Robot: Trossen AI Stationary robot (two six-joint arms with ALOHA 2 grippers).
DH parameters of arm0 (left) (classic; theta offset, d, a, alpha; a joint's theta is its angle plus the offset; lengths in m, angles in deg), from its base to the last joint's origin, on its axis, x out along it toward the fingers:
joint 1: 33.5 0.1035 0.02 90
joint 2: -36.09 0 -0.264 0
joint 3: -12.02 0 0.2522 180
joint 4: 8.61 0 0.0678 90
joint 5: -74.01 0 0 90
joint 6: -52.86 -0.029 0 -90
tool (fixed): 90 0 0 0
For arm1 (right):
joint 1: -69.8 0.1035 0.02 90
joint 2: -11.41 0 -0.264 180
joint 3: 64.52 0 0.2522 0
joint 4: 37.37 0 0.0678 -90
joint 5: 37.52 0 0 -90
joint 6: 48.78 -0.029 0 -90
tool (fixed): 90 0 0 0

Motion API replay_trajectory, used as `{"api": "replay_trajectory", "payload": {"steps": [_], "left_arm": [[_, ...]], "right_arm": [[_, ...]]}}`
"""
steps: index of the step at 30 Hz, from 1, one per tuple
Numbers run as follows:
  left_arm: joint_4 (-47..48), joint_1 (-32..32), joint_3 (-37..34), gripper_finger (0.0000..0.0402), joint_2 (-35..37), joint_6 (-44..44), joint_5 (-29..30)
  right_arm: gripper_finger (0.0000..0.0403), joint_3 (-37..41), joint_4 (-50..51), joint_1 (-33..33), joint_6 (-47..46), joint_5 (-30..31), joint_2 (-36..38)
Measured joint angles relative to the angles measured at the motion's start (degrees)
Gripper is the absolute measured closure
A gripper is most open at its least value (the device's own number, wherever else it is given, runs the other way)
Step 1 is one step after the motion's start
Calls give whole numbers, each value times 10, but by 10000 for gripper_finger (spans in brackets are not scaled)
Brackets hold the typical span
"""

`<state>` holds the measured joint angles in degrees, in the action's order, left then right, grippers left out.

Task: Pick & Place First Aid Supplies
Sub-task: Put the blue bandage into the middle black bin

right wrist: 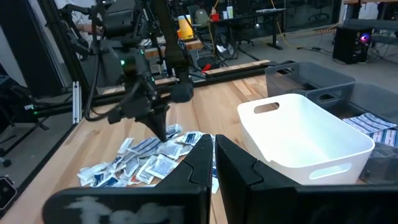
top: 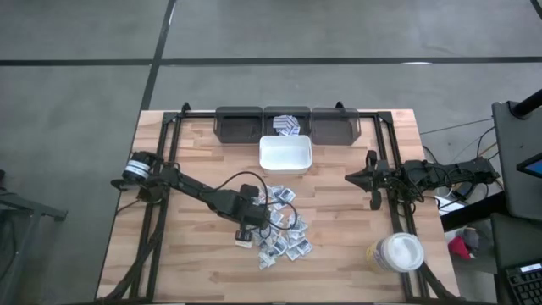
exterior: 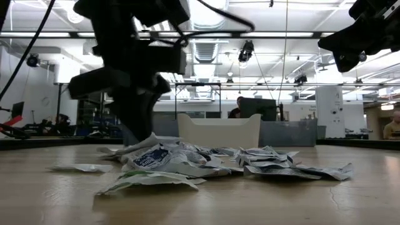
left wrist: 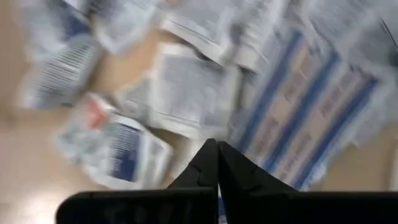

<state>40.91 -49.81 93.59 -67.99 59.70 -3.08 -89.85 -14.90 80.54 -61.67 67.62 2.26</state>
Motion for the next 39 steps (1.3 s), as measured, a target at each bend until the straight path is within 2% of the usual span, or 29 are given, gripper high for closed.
{"api": "replay_trajectory", "payload": {"steps": [3,9,13,17,21,24,31,39], "left_arm": [[7,1,20,400,1,-3,16],[9,0,42,401,1,-6,9],[9,1,43,401,1,6,-65],[9,0,43,389,1,120,-126],[11,1,49,366,1,264,-164],[7,1,58,348,2,330,-182],[-18,1,74,318,2,421,-179],[-19,2,80,280,0,498,-138]], "right_arm": [[385,0,0,0,0,0,0],[385,0,0,0,0,0,0],[385,0,0,0,0,0,0],[385,0,0,0,0,0,0],[385,0,0,0,0,0,0],[385,0,0,0,0,0,0],[385,0,0,0,0,0,0],[385,0,0,0,-2,0,0]]}}
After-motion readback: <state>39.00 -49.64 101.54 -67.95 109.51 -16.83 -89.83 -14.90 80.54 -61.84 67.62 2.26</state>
